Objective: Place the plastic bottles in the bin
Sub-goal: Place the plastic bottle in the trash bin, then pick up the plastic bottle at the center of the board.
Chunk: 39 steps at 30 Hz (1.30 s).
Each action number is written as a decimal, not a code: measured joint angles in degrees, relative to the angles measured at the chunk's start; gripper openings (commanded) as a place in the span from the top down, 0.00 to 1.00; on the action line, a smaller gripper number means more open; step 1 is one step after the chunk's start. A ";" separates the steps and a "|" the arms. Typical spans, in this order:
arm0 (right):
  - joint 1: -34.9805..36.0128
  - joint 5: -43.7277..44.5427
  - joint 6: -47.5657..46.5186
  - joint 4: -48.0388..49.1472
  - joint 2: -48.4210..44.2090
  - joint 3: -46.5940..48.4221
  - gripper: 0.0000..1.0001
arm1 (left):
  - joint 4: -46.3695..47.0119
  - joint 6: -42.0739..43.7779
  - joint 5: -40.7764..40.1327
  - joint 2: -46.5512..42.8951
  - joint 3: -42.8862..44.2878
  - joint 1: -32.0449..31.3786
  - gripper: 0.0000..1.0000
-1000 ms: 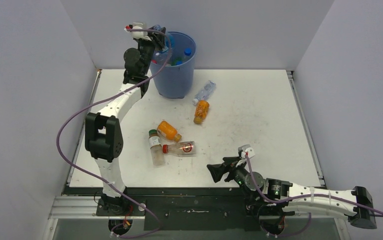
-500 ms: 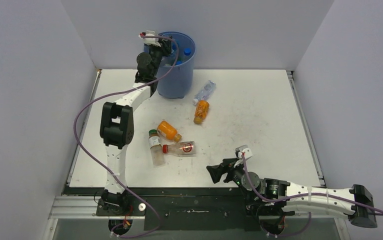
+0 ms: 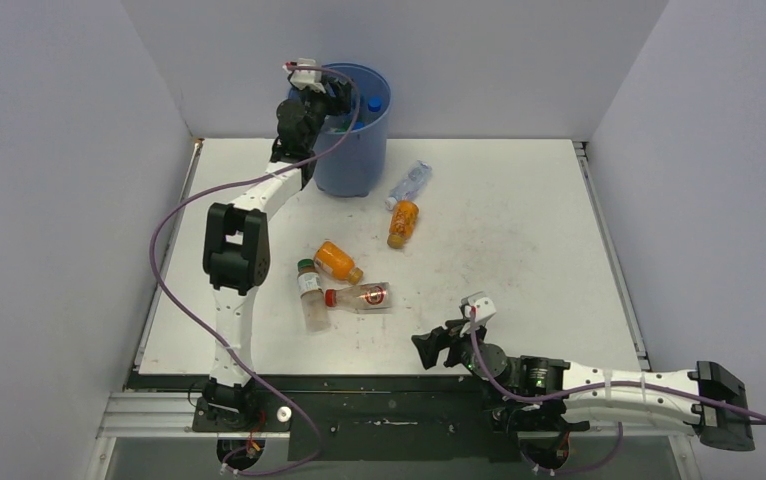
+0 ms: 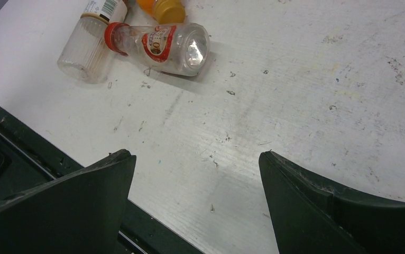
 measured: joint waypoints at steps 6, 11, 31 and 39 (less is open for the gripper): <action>0.00 0.20 -0.20 -1.20 -1.81 0.90 0.10 | -4.55 -0.42 -1.70 -0.70 0.83 0.07 0.03; 0.00 1.25 -0.68 -3.06 -3.56 2.47 0.10 | -7.61 -1.70 -4.02 -4.83 0.83 -0.20 0.04; -34.97 -12.00 1.25 0.72 20.35 18.62 0.10 | -20.09 -1.11 -14.73 -67.17 -43.21 -4.81 0.04; -43.78 -25.42 5.73 14.43 33.42 18.51 0.10 | -51.06 -15.52 -8.90 -73.37 -51.21 -4.74 0.04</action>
